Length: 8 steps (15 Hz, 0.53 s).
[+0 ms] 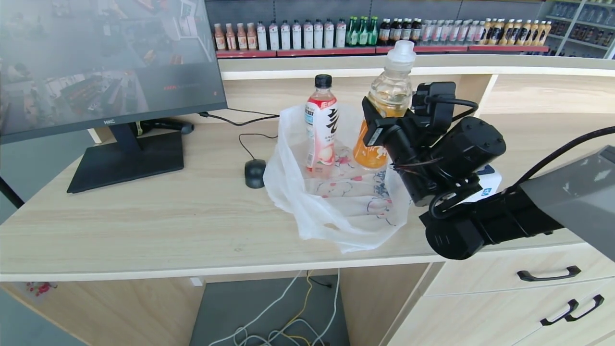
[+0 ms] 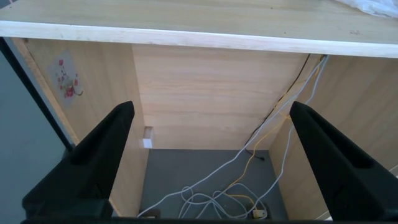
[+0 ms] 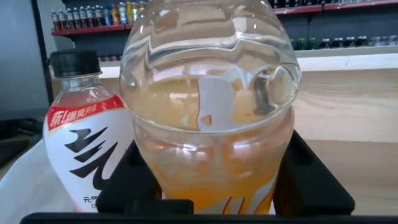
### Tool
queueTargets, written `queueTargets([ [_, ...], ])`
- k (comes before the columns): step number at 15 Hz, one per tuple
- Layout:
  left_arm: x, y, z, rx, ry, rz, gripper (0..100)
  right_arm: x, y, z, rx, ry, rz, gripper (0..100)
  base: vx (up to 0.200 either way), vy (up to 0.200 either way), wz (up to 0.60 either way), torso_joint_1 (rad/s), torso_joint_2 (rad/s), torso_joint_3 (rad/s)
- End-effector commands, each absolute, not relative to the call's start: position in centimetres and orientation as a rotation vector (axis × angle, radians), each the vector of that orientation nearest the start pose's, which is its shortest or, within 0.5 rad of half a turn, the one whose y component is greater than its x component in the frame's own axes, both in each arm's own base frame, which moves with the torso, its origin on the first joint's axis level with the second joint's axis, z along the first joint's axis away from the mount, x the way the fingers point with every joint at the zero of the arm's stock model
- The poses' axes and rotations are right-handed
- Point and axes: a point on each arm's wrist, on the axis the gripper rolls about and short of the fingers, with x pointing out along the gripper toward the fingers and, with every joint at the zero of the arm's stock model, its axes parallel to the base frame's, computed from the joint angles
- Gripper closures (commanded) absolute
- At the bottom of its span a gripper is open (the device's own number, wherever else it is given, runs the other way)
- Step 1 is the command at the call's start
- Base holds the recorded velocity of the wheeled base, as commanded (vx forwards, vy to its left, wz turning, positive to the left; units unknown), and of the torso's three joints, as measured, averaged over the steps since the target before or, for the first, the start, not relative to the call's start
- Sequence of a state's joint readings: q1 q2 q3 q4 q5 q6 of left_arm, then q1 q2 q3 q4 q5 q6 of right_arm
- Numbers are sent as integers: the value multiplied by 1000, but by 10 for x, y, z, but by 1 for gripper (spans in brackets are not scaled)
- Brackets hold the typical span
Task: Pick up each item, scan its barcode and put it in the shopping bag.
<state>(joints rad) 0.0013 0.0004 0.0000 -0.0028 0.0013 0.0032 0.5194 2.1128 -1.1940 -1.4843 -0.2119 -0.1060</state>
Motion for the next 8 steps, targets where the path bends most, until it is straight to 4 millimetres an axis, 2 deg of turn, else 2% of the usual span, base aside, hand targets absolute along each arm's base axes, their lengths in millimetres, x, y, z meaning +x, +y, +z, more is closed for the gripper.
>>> queueTargets([
  [1,-23,0,76,3,-3,3,0,355,203,217,102,-543,283,100,0,0,0,0,0,0],
  [8,-23,0,76,3,-3,3,0,363,209,195,84,-495,289,100,0,0,0,0,0,0],
])
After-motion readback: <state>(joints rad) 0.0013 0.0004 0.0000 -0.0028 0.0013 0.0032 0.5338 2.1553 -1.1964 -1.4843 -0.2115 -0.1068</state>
